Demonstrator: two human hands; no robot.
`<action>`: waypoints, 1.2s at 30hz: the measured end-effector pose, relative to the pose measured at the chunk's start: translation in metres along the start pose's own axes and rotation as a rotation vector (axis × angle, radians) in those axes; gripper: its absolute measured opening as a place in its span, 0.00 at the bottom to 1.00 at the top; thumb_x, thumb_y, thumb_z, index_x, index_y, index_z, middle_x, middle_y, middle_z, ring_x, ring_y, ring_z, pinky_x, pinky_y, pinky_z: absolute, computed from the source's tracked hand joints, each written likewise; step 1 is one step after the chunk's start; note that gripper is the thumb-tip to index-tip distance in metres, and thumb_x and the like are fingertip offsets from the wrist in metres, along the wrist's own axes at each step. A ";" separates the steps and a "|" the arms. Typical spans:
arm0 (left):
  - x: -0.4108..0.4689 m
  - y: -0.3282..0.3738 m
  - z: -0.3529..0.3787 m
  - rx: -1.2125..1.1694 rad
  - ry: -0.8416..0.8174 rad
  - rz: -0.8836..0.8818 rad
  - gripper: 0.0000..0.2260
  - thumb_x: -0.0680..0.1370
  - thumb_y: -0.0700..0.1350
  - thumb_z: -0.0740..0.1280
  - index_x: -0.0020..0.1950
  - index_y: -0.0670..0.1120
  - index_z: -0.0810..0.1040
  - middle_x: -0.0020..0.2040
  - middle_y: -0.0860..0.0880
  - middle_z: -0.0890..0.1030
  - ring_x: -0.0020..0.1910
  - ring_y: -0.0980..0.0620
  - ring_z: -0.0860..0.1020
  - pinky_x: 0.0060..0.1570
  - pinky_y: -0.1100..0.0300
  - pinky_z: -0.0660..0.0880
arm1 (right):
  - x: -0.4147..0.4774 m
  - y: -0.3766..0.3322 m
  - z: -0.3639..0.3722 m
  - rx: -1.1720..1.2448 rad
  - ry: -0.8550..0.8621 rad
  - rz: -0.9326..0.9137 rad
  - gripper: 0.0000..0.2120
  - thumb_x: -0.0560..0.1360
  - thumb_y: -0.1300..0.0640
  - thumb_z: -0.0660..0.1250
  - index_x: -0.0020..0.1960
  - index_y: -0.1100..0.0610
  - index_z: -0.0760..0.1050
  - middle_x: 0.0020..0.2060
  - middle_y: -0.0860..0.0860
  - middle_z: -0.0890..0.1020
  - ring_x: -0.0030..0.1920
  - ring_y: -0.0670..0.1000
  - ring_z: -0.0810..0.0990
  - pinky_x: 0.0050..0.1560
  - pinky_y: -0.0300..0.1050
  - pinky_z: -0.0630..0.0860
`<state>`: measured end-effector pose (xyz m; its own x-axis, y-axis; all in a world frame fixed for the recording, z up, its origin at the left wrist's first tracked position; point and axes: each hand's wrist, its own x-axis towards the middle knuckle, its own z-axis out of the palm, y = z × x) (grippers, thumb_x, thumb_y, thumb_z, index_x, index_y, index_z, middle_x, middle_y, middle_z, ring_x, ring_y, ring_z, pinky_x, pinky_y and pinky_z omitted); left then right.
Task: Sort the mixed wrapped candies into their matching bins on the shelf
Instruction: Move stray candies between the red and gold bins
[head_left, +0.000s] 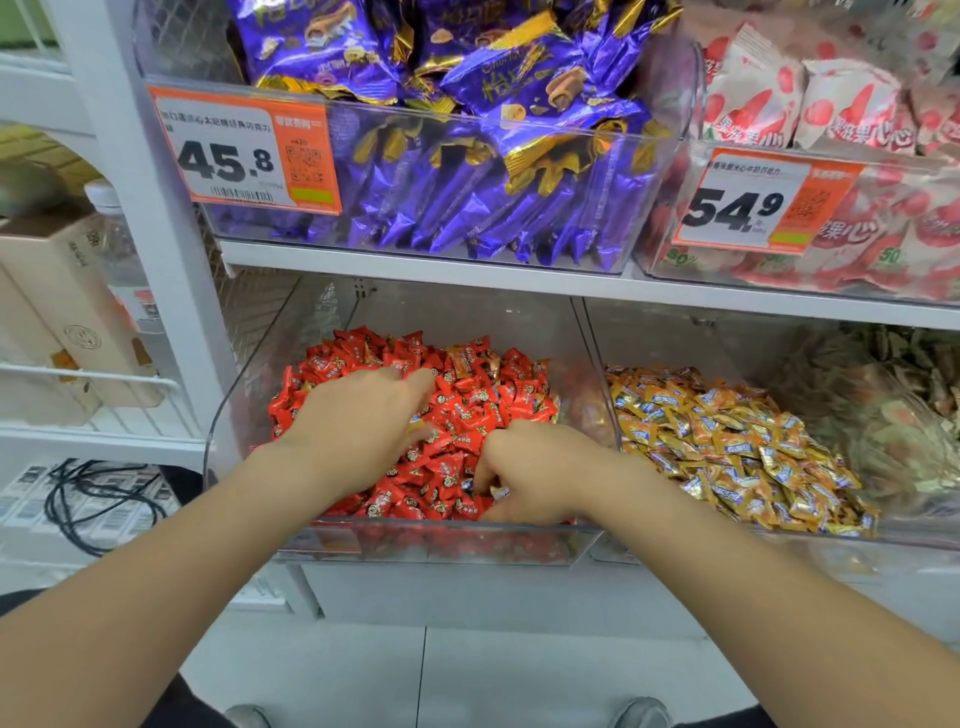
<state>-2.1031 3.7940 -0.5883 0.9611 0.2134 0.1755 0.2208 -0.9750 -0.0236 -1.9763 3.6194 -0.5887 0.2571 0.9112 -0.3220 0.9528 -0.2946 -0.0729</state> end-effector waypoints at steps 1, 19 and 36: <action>0.000 0.005 -0.001 -0.015 0.044 0.038 0.13 0.84 0.63 0.60 0.56 0.54 0.74 0.48 0.52 0.76 0.49 0.47 0.79 0.38 0.54 0.71 | 0.002 0.000 -0.001 0.002 -0.024 0.001 0.18 0.76 0.42 0.74 0.62 0.48 0.84 0.51 0.46 0.85 0.53 0.53 0.81 0.46 0.47 0.77; 0.015 0.037 0.003 -0.219 -0.255 0.090 0.09 0.78 0.46 0.60 0.48 0.55 0.79 0.38 0.56 0.79 0.41 0.51 0.78 0.38 0.55 0.73 | -0.019 0.014 -0.017 0.143 0.275 0.111 0.11 0.83 0.49 0.61 0.51 0.55 0.65 0.35 0.53 0.70 0.32 0.54 0.69 0.34 0.52 0.66; 0.025 0.040 0.011 0.035 -0.429 0.206 0.14 0.74 0.58 0.76 0.58 0.59 0.83 0.56 0.55 0.81 0.57 0.48 0.81 0.48 0.52 0.77 | 0.004 0.009 0.001 -0.068 -0.045 0.054 0.21 0.72 0.34 0.75 0.56 0.47 0.84 0.41 0.44 0.82 0.45 0.53 0.80 0.44 0.49 0.81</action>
<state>-2.0683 3.7611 -0.5960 0.9655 0.0293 -0.2588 0.0169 -0.9986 -0.0498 -1.9671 3.6200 -0.5916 0.3027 0.8802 -0.3655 0.9468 -0.3216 0.0097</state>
